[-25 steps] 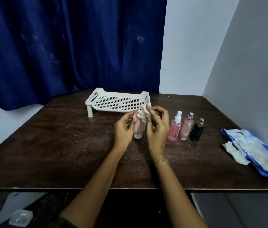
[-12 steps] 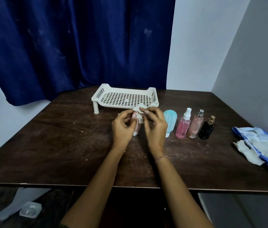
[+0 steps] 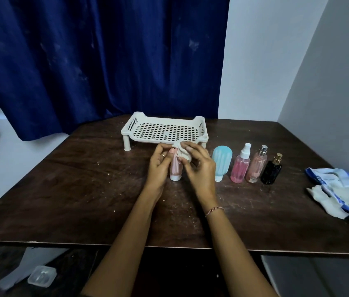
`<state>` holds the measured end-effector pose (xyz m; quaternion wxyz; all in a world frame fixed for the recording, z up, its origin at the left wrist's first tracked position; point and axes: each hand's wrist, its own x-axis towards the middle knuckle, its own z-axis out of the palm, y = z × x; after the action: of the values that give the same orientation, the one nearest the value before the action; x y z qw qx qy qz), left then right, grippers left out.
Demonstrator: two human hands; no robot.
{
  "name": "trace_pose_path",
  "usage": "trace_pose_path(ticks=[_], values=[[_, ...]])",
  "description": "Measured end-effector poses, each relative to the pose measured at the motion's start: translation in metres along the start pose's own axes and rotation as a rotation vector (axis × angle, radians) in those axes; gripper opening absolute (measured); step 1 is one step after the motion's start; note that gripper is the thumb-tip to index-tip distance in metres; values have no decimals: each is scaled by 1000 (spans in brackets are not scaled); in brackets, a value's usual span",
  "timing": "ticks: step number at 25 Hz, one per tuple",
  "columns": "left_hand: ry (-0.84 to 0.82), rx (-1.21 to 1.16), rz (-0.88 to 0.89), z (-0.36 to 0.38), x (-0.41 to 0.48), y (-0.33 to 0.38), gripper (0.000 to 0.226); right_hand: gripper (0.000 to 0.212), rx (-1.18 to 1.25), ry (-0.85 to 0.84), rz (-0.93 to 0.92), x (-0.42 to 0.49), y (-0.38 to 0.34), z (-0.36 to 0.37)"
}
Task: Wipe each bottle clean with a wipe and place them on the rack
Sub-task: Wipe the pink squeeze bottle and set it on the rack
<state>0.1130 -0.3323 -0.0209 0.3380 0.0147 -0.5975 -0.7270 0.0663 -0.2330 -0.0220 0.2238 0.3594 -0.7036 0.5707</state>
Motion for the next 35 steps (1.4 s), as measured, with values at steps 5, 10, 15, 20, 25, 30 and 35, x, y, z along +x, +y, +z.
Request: trace_pose_path(ticks=[5,10,15,20,25,30,35], values=[[-102,-70,-73,2,-2,-2,18,31,-68,103,-16,0,-4,-1],[-157,-88,-54,0,-2,-4,24,30,-247,32,-202,-2,-15,-3],[-140,-81,-54,1,-2,-5,19,33,-207,109,-85,2,-8,0],[-130,-115,-48,2,-2,-3,21,30,-198,18,-167,-2,-13,-1],[-124,-68,-36,2,-3,-6,18,30,-189,134,-37,3,-6,0],[-109,-59,-23,-3,0,-4,30,21,-160,50,-70,-4,-14,3],[-45,23,3,-4,1,0,46,18,-147,16,-74,-9,-15,-2]])
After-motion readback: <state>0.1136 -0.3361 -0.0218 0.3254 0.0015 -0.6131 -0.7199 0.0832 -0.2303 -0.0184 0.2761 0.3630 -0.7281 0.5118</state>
